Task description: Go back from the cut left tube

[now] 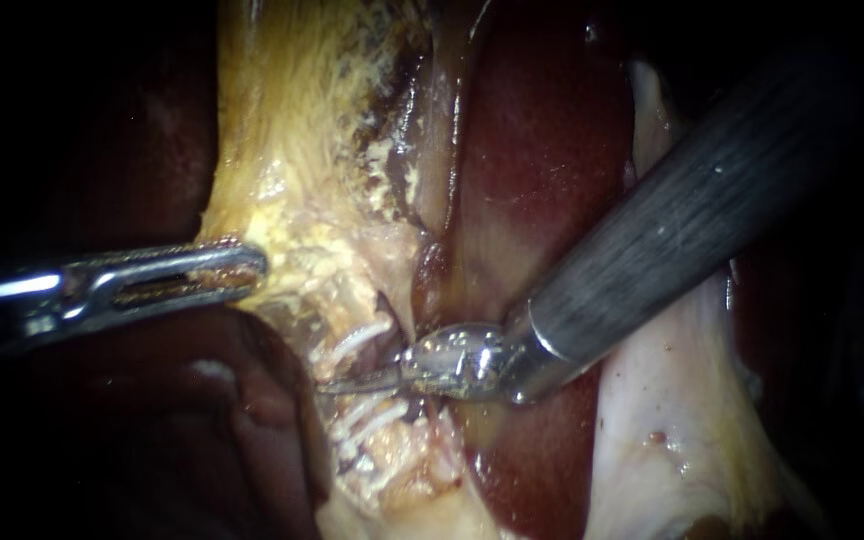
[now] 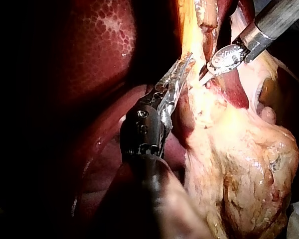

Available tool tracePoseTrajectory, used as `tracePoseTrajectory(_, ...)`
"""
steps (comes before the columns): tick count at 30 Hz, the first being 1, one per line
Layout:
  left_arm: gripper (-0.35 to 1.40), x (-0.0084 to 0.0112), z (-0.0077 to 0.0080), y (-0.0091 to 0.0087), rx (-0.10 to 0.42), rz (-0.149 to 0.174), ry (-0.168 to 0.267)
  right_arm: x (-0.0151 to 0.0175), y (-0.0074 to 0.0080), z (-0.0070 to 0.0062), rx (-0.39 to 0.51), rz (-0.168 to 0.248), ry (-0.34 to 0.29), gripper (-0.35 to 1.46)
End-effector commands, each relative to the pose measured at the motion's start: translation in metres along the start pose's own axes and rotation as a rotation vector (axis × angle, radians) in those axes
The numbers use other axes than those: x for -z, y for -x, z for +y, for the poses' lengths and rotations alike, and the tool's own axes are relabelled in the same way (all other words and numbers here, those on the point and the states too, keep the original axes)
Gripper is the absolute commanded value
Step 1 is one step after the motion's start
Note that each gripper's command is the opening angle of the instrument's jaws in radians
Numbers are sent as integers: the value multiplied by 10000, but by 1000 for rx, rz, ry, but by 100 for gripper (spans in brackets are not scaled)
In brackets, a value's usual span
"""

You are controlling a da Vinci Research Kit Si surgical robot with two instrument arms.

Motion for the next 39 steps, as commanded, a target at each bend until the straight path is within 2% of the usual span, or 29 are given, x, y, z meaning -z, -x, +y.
tracePoseTrajectory(1, -35, 0, 0, 0, 0, 0, -1, 1, 0, 0, 0, 1, -1, -35)
tracePoseTrajectory(8, -35, 0, 0, 0, 0, 0, -1, 4, 1, -2, 1, 1, -3, -35)
tracePoseTrajectory(9, -35, 0, 0, 0, 0, 0, -1, 5, 2, -3, 1, 1, -3, -21)
tracePoseTrajectory(10, -35, 0, 0, 0, 0, 0, -1, 5, 2, -3, 2, 0, -4, 2)
tracePoseTrajectory(12, -35, 0, 0, 0, 0, 0, -1, 6, 2, -4, 2, 1, -1, 37)
tracePoseTrajectory(20, -35, 1, 1, 0, -1, 1, -1, 13, -1, -6, -1, 6, 19, 91)
tracePoseTrajectory(32, -35, 1, 2, 0, -1, 1, -2, 21, -2, -11, -7, 9, 14, 113)
tracePoseTrajectory(39, -35, 1, 4, 0, -2, 2, -2, 36, 3, -24, 69, 6, 7, 135)
